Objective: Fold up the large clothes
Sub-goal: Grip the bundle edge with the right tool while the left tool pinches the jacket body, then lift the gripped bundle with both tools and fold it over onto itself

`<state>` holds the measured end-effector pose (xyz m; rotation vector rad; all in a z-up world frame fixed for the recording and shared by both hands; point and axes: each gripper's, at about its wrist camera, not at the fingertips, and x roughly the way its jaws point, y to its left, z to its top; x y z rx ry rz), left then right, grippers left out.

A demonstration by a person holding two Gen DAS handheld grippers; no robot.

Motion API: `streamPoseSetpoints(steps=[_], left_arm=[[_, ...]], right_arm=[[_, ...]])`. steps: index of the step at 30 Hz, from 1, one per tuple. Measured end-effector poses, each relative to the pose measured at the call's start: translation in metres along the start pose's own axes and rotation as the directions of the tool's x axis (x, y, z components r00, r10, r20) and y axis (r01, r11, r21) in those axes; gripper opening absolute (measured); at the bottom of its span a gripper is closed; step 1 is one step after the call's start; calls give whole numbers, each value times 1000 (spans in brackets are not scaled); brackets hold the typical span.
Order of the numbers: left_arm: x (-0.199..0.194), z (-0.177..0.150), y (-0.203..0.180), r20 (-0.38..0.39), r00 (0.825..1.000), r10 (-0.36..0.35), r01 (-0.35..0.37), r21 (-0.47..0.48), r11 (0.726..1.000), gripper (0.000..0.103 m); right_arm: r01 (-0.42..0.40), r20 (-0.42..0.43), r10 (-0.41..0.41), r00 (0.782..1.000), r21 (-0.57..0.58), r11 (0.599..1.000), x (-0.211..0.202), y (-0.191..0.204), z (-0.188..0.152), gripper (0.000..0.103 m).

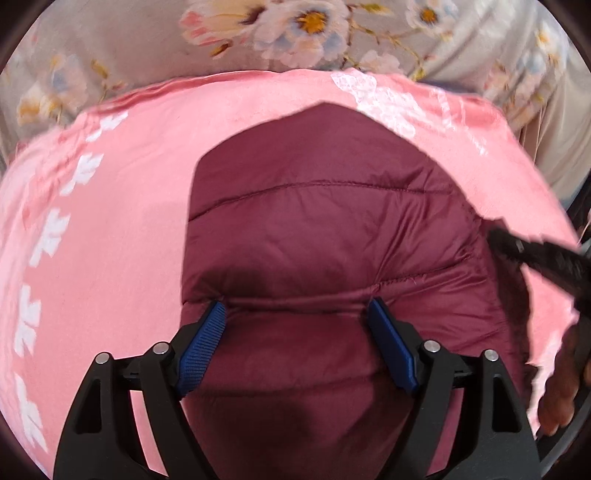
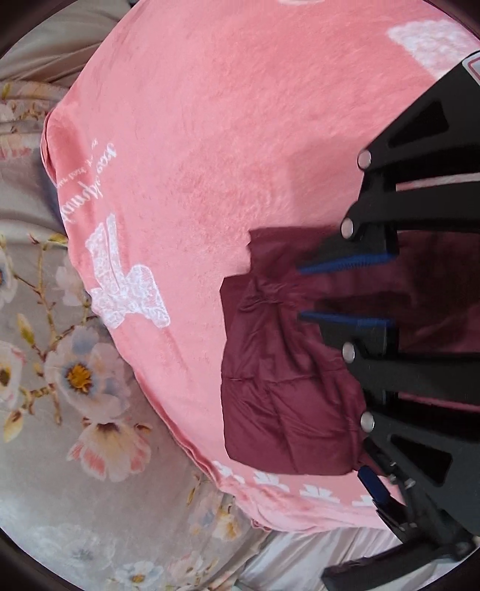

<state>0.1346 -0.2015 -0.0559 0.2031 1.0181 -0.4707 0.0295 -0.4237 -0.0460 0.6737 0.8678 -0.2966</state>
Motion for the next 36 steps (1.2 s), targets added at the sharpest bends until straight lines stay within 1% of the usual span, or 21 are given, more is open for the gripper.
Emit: streamPoseSetpoints(steps=[1,2,3,6,8,12,16,20,26,29,33,36], left_arm=[[-5,0,7,-2,1000,-29,29,-30,999,84],[-9,0,13,-2,999,-45,45,-52,998,88],[-13,0,19,-2,998,-55,55,-77,996,90],[-14,-4,41,-39,995,-89,83,-152,985,92],[-11,-9,50,-67,991,-112,98,-189,977,92],[-1,-17,56,-88,987,-131,108,-231,967,95],[4,-17,51,-91,986,-143,120,-222,968,98],[13,-16,46,-98,982,-161,136,-220,966,98],[20,-16,43,-98,981,-164,140,-218,966,98],[22,-15,43,-98,979,-177,153,-211,965,98],[28,-13,46,-101,969,-225,201,-207,958,98],[33,-11,52,-109,954,-278,252,-206,946,98]], right_arm=[[11,-3,-11,1000,6,1000,-5,-3,-5,40],[16,-11,-16,1000,15,1000,-9,-6,-10,41],[15,-25,-14,1000,28,999,-11,-9,-15,43],[-8,-79,13,997,66,998,-10,-16,-32,45],[5,-104,2,995,61,998,-5,-15,-42,48],[0,-131,9,991,70,998,3,-13,-56,51],[-5,-131,18,991,99,995,9,-16,-63,57],[-16,-126,30,992,114,993,14,-17,-67,60],[-18,-108,28,994,93,996,20,-14,-67,64],[-39,-106,48,993,85,996,22,-14,-66,64],[-79,-111,88,990,83,993,23,-18,-66,64],[-128,-130,138,982,80,989,23,-22,-64,64]])
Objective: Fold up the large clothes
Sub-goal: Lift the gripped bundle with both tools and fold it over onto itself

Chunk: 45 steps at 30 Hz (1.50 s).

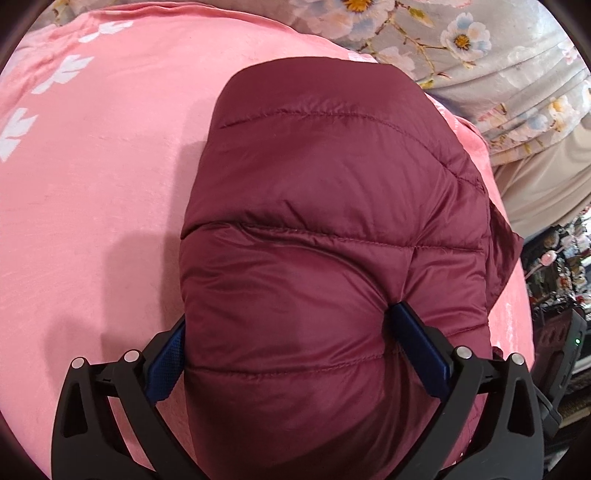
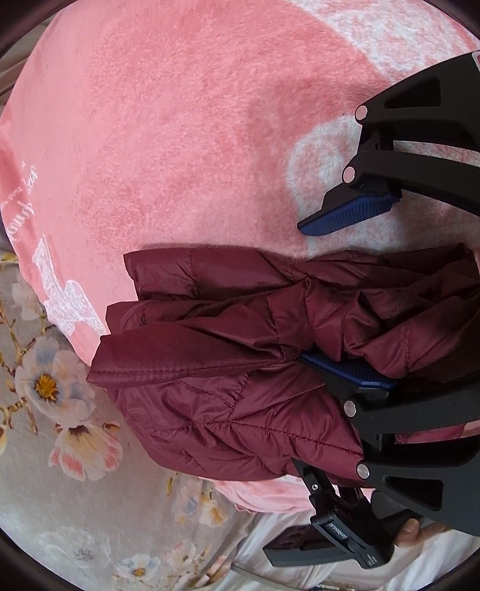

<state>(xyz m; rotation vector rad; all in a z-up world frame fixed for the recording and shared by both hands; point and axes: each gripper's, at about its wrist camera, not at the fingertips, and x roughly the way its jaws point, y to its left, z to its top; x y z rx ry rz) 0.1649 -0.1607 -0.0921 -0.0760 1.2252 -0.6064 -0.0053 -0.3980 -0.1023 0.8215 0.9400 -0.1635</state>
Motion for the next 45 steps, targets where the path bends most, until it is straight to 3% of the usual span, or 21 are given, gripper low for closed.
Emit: streamPoseSetpoints(steps=[6,10,17,18,20,22,24,28,30,32,40,45], left_arm=[[0,1,8,-28,997,-68,69,17,997,98],[-1,1,10,-43,994,-96,97,24,995,98],[3,3,10,-63,990,-125,128,33,991,98],[4,4,9,-65,990,-128,130,33,991,98],[4,5,7,-66,989,-133,136,41,990,98],[1,6,4,-57,990,-130,133,54,990,94],[-5,7,-2,-42,992,-121,124,84,989,83],[-20,14,-11,-19,992,-124,125,137,983,60],[-31,16,-17,-3,991,-134,133,166,977,48],[-42,18,-23,14,989,-150,145,187,972,41],[-98,23,-55,118,971,-207,165,293,942,36],[-141,30,-72,196,948,-251,169,358,918,36]], right_arm=[[-38,-60,39,997,23,999,-10,-14,2,59],[-57,-92,60,994,37,998,-8,-12,3,66],[-128,-111,132,985,41,991,6,-9,18,69],[-141,-111,145,983,50,989,7,-11,18,66],[-190,-125,198,972,71,979,12,-12,23,50],[-247,-139,265,954,135,960,22,-16,24,35],[-243,-132,262,956,139,960,22,-13,25,28],[-198,-90,205,975,77,977,3,8,26,17],[-186,-56,188,981,41,982,-10,20,27,15],[-184,-18,184,983,11,983,-26,32,28,15],[-162,143,177,974,-107,981,-92,82,37,14],[-146,258,193,947,-193,970,-140,113,45,14]])
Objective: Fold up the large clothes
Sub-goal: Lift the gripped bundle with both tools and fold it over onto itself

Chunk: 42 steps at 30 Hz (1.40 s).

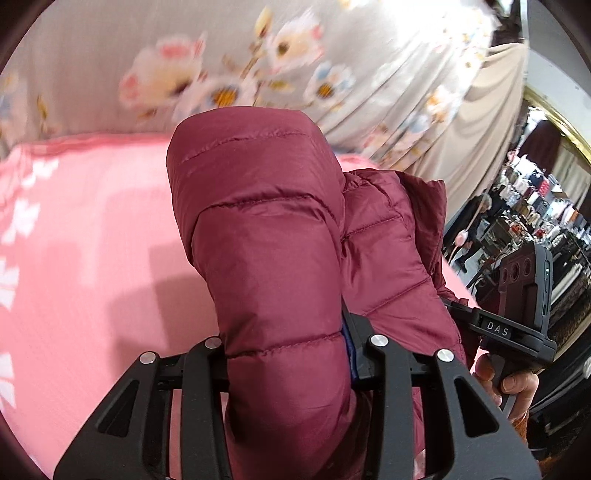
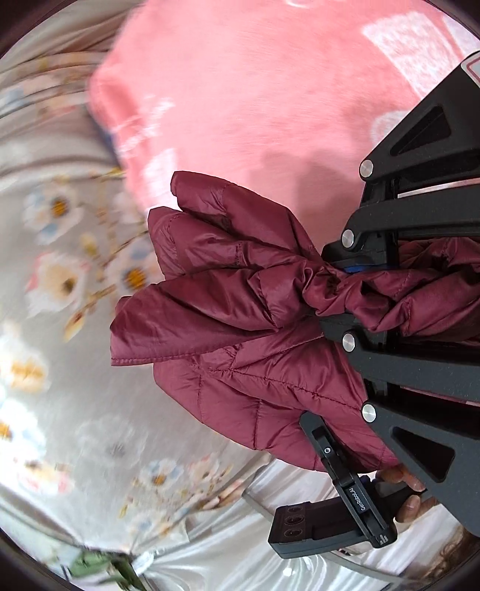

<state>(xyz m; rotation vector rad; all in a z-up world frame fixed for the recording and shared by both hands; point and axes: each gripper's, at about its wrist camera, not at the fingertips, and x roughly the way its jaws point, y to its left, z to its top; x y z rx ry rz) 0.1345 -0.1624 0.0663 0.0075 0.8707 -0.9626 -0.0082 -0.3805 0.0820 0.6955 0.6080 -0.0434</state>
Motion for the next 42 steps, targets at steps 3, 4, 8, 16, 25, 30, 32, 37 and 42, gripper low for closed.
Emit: streamPoseSetpoints(steps=[3,4,8,16,25,30,32,37,42], left_arm=[[-28,14,-13,74,997,-10,6,54,998,36],[-38,20,-18,103,995,-13,5,75,997,36],[-75,40,-31,205,979,-16,-14,144,990,36],[-136,66,-37,380,924,38,-128,214,968,36],[-183,85,0,514,852,103,-258,241,936,37],[-189,83,28,536,831,151,-316,229,921,37],[-189,85,42,531,832,162,-319,218,922,37],[-170,75,89,496,845,201,-323,173,930,37],[-138,66,131,439,867,236,-321,128,938,37]], right_arm=[[-7,90,14,996,-72,997,-23,32,19,14],[-11,110,20,994,-87,996,-29,38,22,14],[-16,198,50,979,-170,985,-44,76,42,14],[-45,296,137,945,-299,953,-43,141,73,14],[-100,291,215,932,-365,926,-3,201,90,14],[-98,265,207,942,-374,922,38,216,83,14],[-95,245,196,949,-372,923,57,217,80,14],[-82,184,156,971,-357,931,111,211,67,14],[-81,133,132,982,-336,939,162,194,50,14]])
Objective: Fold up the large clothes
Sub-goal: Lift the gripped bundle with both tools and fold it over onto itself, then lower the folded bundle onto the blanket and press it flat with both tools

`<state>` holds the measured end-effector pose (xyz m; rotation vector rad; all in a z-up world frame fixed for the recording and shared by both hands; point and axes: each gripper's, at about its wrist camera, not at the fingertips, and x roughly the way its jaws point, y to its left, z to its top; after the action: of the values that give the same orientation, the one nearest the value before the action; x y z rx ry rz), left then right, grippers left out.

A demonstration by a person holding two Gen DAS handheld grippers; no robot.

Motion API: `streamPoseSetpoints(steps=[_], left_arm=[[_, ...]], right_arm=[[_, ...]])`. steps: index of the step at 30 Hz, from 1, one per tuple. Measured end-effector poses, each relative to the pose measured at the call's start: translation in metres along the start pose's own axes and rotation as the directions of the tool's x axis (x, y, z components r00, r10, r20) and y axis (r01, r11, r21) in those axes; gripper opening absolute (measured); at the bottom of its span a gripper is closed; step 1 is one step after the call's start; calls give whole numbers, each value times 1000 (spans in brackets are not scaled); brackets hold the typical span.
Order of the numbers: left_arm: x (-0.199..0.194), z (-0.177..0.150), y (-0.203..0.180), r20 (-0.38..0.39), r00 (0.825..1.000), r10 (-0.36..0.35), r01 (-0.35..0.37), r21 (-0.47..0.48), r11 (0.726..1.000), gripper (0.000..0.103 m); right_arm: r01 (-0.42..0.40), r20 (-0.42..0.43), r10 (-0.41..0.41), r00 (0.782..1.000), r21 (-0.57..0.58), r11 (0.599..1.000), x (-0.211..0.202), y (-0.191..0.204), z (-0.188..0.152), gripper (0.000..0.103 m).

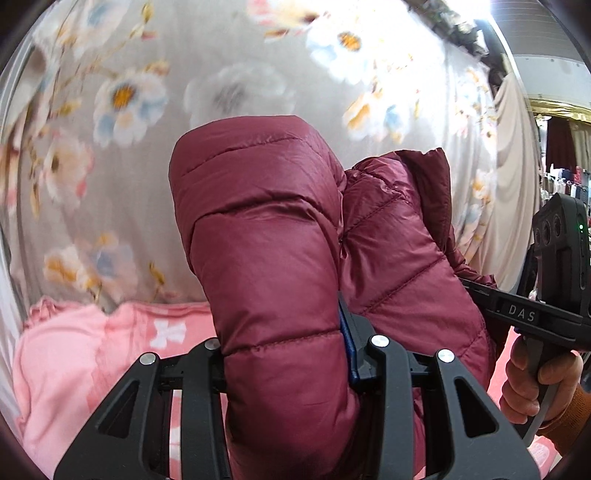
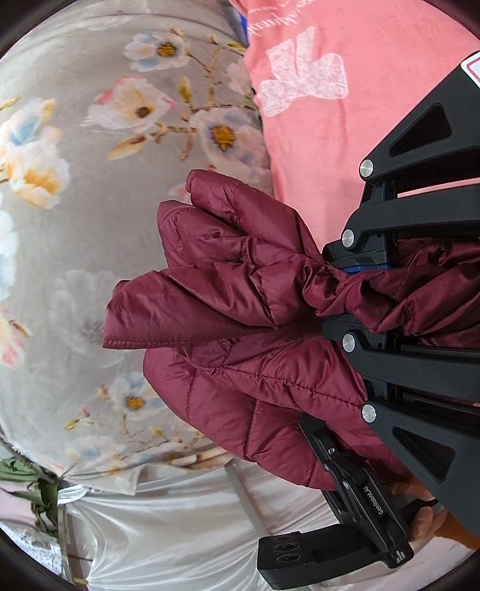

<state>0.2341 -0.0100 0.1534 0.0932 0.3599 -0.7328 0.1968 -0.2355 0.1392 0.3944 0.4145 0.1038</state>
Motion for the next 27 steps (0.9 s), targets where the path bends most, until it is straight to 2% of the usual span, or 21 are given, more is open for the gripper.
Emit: streamPoseSetpoints(steps=[7,11,18,27], left_arm=[[41,-47,30,-80,997,-5,0,-59,998,37],[66,-79,42,-148,989,-18,5,-89,996,37],[103,-127,51,-249,968,-36,6,-118,993,37],[134,-170,65,-345,938,-32,-22,-153,988,38]], right_arm=[[24,-94,-21,995,32,999,50,-21,-43,14],[54,-154,-46,987,52,997,73,-35,-70,14],[93,-237,-71,969,80,992,104,-56,-106,14],[138,-324,-93,941,116,984,132,-81,-148,15]])
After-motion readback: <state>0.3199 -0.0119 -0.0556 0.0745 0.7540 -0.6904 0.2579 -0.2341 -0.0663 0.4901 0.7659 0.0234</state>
